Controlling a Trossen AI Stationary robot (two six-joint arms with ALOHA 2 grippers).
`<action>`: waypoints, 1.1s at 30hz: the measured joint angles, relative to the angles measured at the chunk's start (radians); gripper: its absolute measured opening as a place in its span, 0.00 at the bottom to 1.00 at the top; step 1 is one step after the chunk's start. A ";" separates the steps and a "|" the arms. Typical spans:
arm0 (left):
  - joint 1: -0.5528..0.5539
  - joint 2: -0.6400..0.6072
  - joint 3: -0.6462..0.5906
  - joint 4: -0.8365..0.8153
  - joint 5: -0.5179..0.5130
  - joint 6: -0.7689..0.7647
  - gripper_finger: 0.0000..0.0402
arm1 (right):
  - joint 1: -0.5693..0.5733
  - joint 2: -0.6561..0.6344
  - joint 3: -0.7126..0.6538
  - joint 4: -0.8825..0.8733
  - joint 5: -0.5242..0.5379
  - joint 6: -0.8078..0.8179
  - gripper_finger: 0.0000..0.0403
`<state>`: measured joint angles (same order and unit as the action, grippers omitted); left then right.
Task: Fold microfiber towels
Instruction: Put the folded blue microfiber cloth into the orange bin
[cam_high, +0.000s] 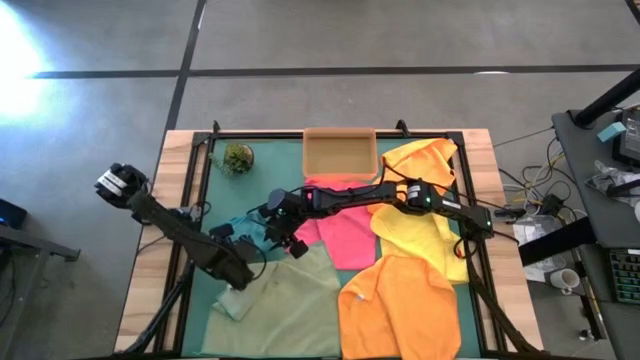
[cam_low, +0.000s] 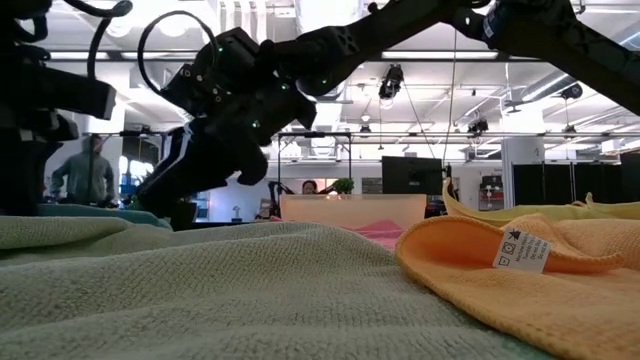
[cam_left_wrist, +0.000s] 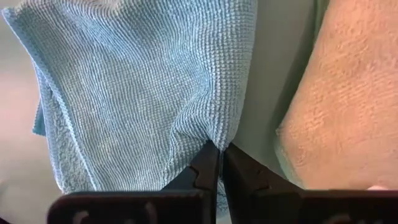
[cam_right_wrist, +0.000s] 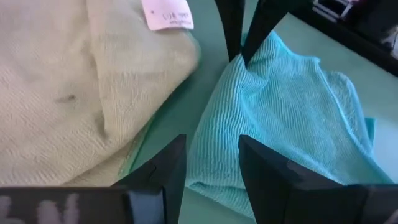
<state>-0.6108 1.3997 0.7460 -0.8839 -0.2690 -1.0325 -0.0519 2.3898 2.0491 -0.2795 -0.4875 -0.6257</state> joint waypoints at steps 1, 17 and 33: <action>0.004 -0.001 0.000 0.001 0.001 -0.001 0.00 | -0.001 0.000 -0.003 -0.003 0.000 0.003 0.34; 0.089 -0.061 0.000 0.062 0.015 0.000 0.00 | -0.001 0.000 -0.061 0.015 0.139 -0.021 0.34; 0.135 -0.062 0.000 0.083 0.033 0.007 0.00 | -0.001 0.000 -0.077 0.014 0.174 0.021 0.03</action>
<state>-0.4757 1.3380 0.7460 -0.8009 -0.2362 -1.0256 -0.0525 2.3897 1.9720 -0.2651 -0.3134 -0.6045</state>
